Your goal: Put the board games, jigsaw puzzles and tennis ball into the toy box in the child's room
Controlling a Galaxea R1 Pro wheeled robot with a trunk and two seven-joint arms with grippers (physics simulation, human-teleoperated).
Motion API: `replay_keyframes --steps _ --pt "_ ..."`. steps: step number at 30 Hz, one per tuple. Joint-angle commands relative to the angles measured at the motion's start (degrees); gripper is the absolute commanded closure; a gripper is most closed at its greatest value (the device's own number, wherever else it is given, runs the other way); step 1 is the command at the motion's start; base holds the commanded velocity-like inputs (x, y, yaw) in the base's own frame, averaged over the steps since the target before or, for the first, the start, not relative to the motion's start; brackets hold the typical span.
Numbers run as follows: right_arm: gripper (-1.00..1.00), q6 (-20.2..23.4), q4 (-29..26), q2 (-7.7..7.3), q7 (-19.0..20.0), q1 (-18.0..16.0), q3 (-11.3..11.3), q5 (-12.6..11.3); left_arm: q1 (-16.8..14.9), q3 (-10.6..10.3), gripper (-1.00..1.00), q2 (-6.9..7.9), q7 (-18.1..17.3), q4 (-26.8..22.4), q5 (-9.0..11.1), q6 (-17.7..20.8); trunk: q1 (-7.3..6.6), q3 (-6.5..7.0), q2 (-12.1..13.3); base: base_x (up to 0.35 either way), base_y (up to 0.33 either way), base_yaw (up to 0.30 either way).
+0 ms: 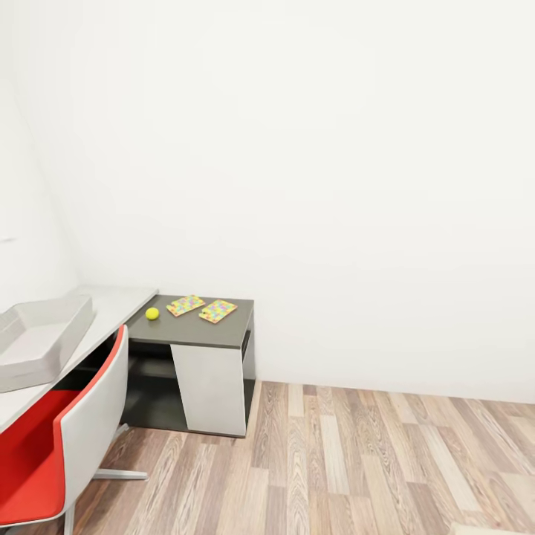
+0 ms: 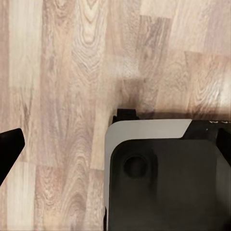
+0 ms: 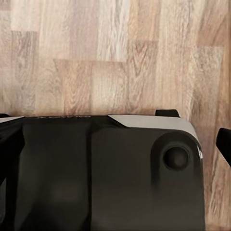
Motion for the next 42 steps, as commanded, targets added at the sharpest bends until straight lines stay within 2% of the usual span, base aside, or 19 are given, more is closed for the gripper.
replay_keyframes --steps 1,22,25,28,30,31,35,36,41,42 --pt "-1.00 -0.11 -0.02 -0.03 0.03 -0.01 -0.09 -0.12 -0.02 0.13 -1.00 0.00 -0.02 -0.02 0.07 0.02 -0.22 0.12 0.37 0.000 0.000 0.000" --pt "-1.00 0.60 -0.44 -0.30 -0.24 -0.14 -0.35 -0.36 -0.17 0.42 -1.00 0.01 -0.03 -0.41 0.30 0.46 -4.83 3.89 8.79 0.000 0.000 0.000" --pt "-1.00 2.04 -0.68 -0.33 -0.33 -0.87 -0.57 -0.83 -0.44 0.46 -1.00 0.05 -0.03 -0.57 0.35 0.75 -5.49 4.43 9.99 0.000 0.000 0.000" --pt "-1.00 6.87 -1.79 -0.31 -0.39 -4.24 -0.88 -1.94 -1.42 0.51 -1.00 0.07 -0.02 -1.25 0.38 2.23 -6.15 4.96 11.20 0.000 0.000 0.000" --pt "-1.00 12.22 -2.84 -0.33 -0.41 -7.50 -1.01 -2.65 -3.31 0.54 -1.00 0.04 -0.02 -2.85 0.41 4.93 -6.59 5.32 12.00 0.000 0.000 0.000" --pt "-1.00 15.89 -3.75 -0.32 -0.41 -9.65 -1.07 -2.96 -4.84 0.59 -1.00 0.03 -0.04 -4.55 0.44 7.67 -6.81 5.50 12.40 0.000 0.000 0.000" --pt "-1.00 23.52 -7.56 -0.10 -0.51 -14.05 -1.51 -3.34 -7.67 0.66 -1.00 -0.02 -0.22 -8.95 0.47 14.60 -7.69 6.22 14.00 0.000 0.000 0.000" --pt "-1.00 24.67 -8.46 -0.04 -0.53 -14.70 -1.71 -3.39 -8.63 0.68 -1.00 -0.05 -0.50 -11.61 0.48 18.04 -7.91 6.40 14.41 0.000 0.000 0.000" --pt "-1.00 29.09 -12.94 0.12 -0.75 -17.24 -3.08 -3.54 -9.88 0.71 -1.00 -0.32 -2.10 -19.17 0.52 24.83 -9.01 7.30 16.41 0.000 0.000 0.000" --pt "-1.00 30.58 -14.54 0.17 -0.97 -18.23 -3.73 -3.57 -10.09 0.71 -1.00 -0.46 -3.07 -21.90 0.54 26.66 -9.23 7.48 16.81 0.000 0.000 0.000"
